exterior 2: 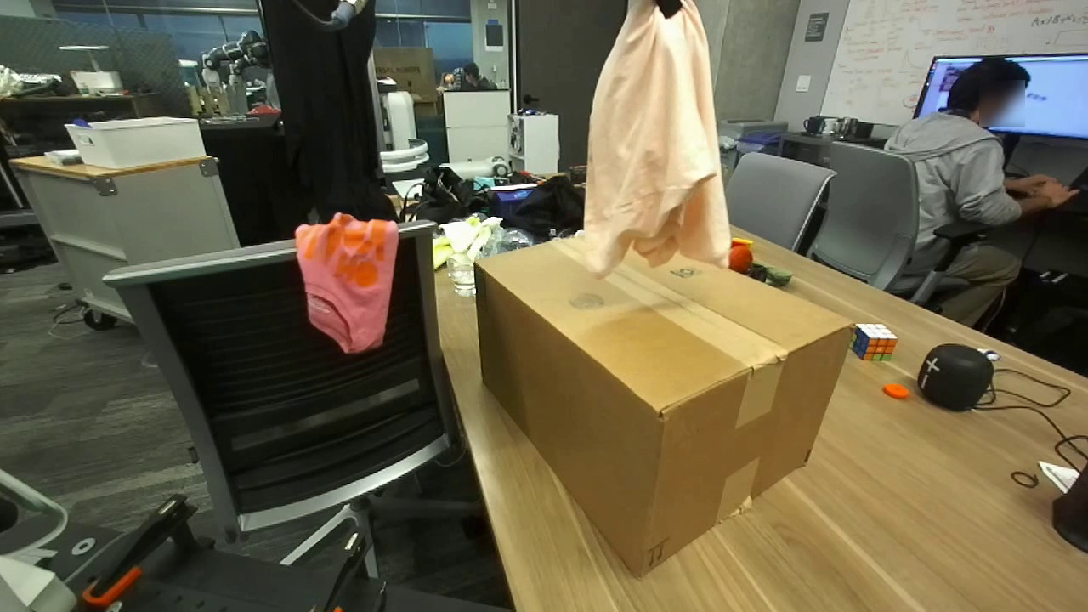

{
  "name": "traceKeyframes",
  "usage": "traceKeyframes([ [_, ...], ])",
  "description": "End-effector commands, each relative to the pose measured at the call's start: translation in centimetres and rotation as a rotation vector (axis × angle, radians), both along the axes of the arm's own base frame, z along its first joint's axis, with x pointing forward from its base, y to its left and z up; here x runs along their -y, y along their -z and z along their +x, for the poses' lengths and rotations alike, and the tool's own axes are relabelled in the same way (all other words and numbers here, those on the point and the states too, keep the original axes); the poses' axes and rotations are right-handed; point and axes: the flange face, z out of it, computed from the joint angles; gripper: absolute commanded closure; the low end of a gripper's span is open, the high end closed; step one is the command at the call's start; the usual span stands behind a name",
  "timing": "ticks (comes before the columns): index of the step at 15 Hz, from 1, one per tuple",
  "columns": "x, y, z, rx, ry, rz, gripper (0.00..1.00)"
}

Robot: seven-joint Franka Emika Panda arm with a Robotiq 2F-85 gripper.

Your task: Remove the clothes from the chair and put them on top of the box

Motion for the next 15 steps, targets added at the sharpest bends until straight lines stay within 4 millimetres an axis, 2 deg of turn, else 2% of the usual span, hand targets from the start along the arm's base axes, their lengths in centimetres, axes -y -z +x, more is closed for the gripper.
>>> traceKeyframes([
  [1, 1.2, -0.2, 1.2, 0.018, 0.099, -0.047, 0.91],
  [2, 1.2, 0.2, 1.3, 0.010, 0.104, -0.047, 0.66],
  [4, 1.2, 1.0, 1.5, -0.021, 0.098, -0.054, 0.58],
  [8, 0.6, 2.5, 1.8, -0.079, 0.074, -0.050, 0.27],
  [9, -0.6, 3.5, 2.2, -0.095, 0.053, -0.038, 0.20],
  [11, -1.2, 4.4, 1.2, -0.153, -0.023, -0.012, 0.05],
  [12, -2.2, 5.2, 0.7, -0.186, -0.081, 0.014, 0.01],
  [15, -4.6, 7.6, -1.0, -0.289, -0.207, 0.073, 0.00],
])
